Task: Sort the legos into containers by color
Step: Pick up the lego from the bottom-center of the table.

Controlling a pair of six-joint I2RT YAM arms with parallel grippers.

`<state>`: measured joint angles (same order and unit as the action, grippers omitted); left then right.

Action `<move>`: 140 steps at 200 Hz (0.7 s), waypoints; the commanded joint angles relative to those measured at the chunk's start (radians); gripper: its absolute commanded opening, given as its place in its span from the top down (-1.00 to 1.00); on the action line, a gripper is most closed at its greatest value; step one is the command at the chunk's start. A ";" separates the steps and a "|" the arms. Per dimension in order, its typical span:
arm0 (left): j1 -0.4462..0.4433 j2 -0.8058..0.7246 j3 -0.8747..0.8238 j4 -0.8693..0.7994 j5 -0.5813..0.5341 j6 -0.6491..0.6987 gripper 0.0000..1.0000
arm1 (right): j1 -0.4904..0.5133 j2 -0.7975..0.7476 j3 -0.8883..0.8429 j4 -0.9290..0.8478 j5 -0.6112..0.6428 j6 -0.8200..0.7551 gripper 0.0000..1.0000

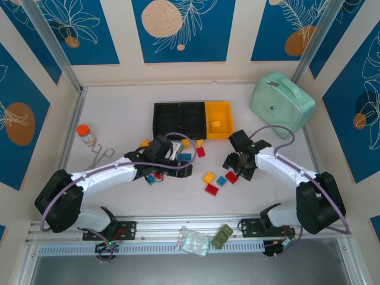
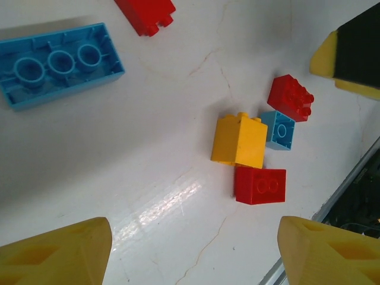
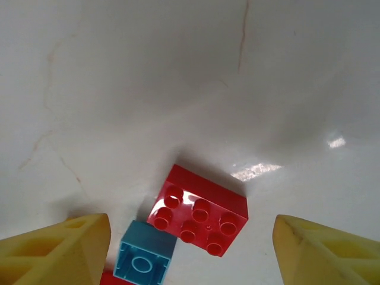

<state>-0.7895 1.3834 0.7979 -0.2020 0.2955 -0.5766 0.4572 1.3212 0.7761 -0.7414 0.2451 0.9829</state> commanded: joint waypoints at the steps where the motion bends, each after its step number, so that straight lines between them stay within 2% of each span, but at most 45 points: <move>1: -0.016 0.017 0.027 -0.018 -0.008 0.034 -0.48 | 0.012 0.033 -0.025 0.052 -0.031 0.083 -0.46; 43: -0.019 0.015 0.017 -0.026 -0.019 0.027 -0.48 | 0.017 0.128 -0.032 0.096 -0.025 0.113 -0.46; 70: -0.020 0.007 0.011 -0.037 -0.036 0.027 -0.48 | 0.017 0.156 -0.040 0.109 -0.038 0.125 -0.36; 112: -0.021 0.029 0.019 -0.031 -0.038 0.020 -0.48 | 0.018 0.126 -0.040 0.098 -0.021 0.116 0.06; 140: -0.021 0.040 0.034 -0.045 -0.051 0.016 -0.48 | 0.015 0.080 -0.015 0.064 0.003 0.088 0.17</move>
<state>-0.7998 1.4055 0.7998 -0.2184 0.2703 -0.5671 0.4664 1.4464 0.7498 -0.6636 0.2390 1.0851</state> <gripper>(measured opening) 0.738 0.470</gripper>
